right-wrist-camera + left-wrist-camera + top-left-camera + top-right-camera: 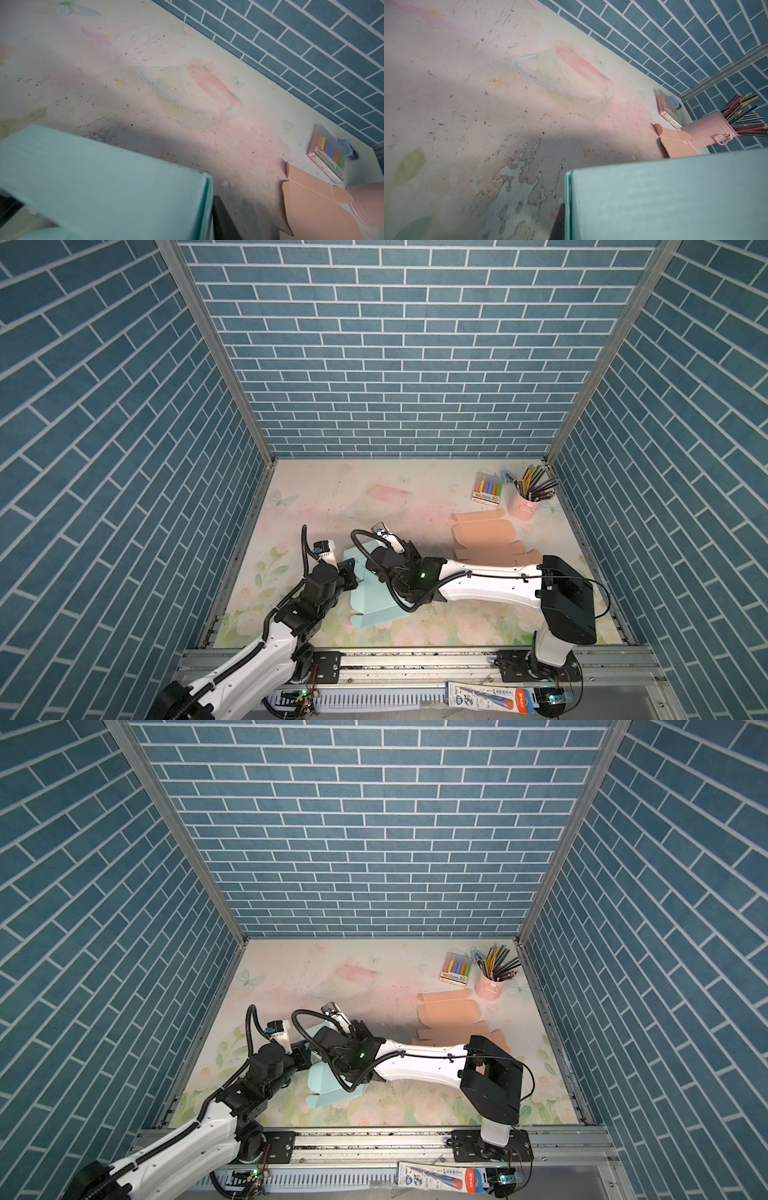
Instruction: Fold the paper box
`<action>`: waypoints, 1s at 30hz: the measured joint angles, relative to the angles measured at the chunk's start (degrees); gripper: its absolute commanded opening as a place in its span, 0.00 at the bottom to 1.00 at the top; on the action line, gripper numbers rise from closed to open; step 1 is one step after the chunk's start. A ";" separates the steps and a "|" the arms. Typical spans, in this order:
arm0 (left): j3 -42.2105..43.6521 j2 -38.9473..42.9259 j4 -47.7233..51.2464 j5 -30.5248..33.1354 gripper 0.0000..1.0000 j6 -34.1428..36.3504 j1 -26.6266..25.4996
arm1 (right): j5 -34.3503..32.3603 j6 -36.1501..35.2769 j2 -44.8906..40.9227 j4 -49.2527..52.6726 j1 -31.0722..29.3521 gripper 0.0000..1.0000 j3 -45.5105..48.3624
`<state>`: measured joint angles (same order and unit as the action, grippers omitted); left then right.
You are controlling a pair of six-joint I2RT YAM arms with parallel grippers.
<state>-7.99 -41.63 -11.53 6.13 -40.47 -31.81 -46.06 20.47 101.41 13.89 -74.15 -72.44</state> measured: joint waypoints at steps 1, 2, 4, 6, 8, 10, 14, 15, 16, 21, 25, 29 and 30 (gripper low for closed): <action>0.00 -0.02 -0.09 0.00 0.00 0.00 0.00 | -0.79 0.11 0.35 0.46 -0.07 0.16 -0.33; 0.00 -0.07 -0.15 0.00 0.00 0.00 0.00 | -1.60 0.07 0.81 0.92 -0.11 0.15 -0.76; 0.00 -0.20 -0.22 0.02 0.00 0.02 0.00 | -3.37 0.09 2.16 1.81 -0.20 0.14 -1.92; 0.00 -0.39 -0.20 0.17 0.00 -0.02 0.00 | -5.03 0.09 3.43 2.56 -0.33 0.14 -3.02; 0.00 -0.50 -0.15 0.33 0.00 -0.17 0.00 | -6.49 0.13 4.48 3.08 -0.55 0.16 -3.96; 0.00 -0.50 -0.17 0.28 0.00 -0.24 0.00 | -7.50 0.13 4.96 3.32 -0.63 0.17 -4.22; 0.00 -0.48 -0.13 0.26 0.00 -0.26 -0.07 | -8.70 0.13 5.57 3.34 -0.85 0.15 -4.28; 0.00 -0.48 -0.13 0.26 0.00 -0.26 -0.09 | -8.87 0.13 5.64 3.37 -0.87 0.14 -4.28; 0.00 -0.48 -0.13 0.28 0.00 -0.26 -0.11 | -9.11 0.13 5.68 3.43 -0.90 0.12 -4.33; 0.00 -0.79 -0.46 0.28 0.00 -0.57 -0.11 | -10.73 0.28 6.54 3.63 -0.90 0.04 -5.35; 0.00 -1.64 -0.85 0.28 0.00 -0.96 -0.11 | -11.67 0.28 7.48 3.93 -0.90 0.03 -5.95; 0.00 -1.99 -1.20 0.28 0.00 -1.11 -0.11 | -11.91 0.28 7.58 3.82 -0.90 0.08 -5.95; 0.00 -2.03 -1.25 0.28 0.00 -1.11 -0.11 | -11.93 0.28 7.58 3.78 -0.90 0.10 -5.95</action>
<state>-7.99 -43.66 -12.78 6.42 -41.58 -31.92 -58.00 20.75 108.99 17.67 -75.05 -78.39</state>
